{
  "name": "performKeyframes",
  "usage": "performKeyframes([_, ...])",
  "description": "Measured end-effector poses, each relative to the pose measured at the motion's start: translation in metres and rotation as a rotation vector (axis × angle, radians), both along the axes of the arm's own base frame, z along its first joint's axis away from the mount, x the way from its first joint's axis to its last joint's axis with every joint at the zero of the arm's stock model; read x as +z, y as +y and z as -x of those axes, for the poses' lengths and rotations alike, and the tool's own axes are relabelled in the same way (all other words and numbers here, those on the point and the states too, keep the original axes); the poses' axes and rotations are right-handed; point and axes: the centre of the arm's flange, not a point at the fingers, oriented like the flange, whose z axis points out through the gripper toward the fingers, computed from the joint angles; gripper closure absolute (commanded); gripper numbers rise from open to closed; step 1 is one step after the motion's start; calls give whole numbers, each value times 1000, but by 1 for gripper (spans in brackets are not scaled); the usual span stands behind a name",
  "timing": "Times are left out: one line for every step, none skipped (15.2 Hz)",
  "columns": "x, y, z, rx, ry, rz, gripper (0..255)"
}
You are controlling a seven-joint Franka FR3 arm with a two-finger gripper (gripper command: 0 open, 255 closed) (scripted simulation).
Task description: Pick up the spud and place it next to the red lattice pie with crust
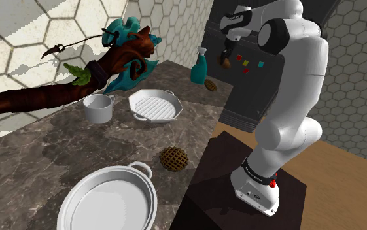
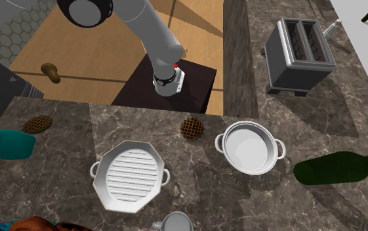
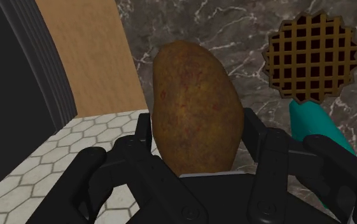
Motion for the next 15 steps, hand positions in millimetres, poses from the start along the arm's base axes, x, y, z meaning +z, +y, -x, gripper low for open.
performKeyframes([-5,-2,0,0,0,0,255])
performKeyframes([-9,-3,-1,0,0,0,255])
performKeyframes([-15,-3,-1,1,0,0,255])
performKeyframes([-20,-3,-1,1,0,0,255])
performKeyframes([-25,-4,-1,1,0,0,255])
performKeyframes([-31,-3,0,1,0,0,255])
performKeyframes([-36,-4,-1,1,0,0,255])
performKeyframes([-41,-3,-1,1,0,0,255])
performKeyframes([-46,-3,-1,1,0,0,255])
performKeyframes([-51,-4,-1,1,0,0,255])
performKeyframes([-56,-3,-2,1,0,0,255])
performKeyframes([-62,-3,-2,1,0,0,255])
performKeyframes([-67,-3,-1,1,0,0,255])
performKeyframes([-72,-3,-2,1,0,0,255])
performKeyframes([-77,-4,-2,1,0,0,255])
